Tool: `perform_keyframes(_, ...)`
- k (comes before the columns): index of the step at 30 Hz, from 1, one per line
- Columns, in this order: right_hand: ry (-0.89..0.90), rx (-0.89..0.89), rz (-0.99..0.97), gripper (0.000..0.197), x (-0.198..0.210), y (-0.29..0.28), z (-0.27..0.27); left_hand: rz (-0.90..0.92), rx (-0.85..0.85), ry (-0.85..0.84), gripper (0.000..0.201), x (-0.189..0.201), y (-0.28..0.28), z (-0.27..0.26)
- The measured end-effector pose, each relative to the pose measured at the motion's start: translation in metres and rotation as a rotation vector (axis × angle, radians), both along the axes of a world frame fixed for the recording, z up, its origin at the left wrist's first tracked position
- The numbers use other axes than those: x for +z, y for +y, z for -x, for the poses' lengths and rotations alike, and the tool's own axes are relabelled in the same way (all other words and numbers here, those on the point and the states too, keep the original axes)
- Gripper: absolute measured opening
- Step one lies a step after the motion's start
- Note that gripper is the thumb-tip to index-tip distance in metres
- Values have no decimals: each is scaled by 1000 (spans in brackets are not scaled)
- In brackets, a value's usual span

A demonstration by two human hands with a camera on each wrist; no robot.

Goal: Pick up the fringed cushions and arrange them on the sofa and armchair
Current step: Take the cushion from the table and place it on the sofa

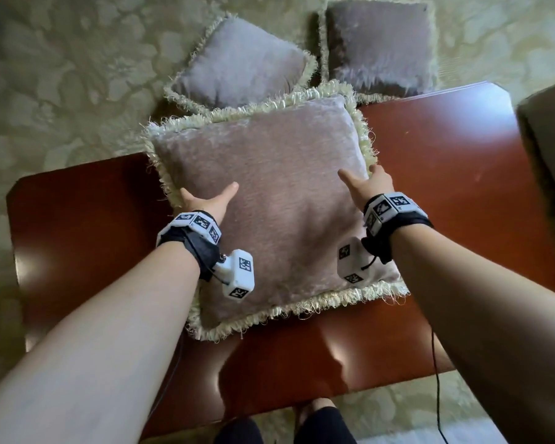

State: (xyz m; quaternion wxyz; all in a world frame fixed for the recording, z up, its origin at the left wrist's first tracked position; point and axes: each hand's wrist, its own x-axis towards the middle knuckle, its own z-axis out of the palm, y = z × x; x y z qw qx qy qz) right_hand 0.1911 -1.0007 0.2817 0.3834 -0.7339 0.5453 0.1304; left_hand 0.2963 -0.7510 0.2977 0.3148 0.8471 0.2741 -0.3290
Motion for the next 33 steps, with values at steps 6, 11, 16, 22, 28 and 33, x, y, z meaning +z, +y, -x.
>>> perform_keyframes(6, 84, -45, -72, 111, -38, -5, -2, -7, -31, 71, 124, -42, 7, 2)
perform_keyframes(11, 156, -31, -22, 106, -66, -2, 8, -72, -57, 61, 127, -62, 7, -2)
perform_keyframes(16, 129, -64, -72, 130, -85, -6, 7, -67, -24, 44, 126, -78, 10, -7)
perform_keyframes(22, 123, -84, -126, 149, -101, -17, 7, -54, 22, 38, 127, -93, 12, -14)
perform_keyframes(28, 32, -141, -173, 139, -104, -24, 11, 7, 99, 42, 130, -96, 20, -16)
perform_keyframes(33, -29, -240, -184, 101, -83, -14, 20, 97, 313, -4, 129, -79, 23, 0)
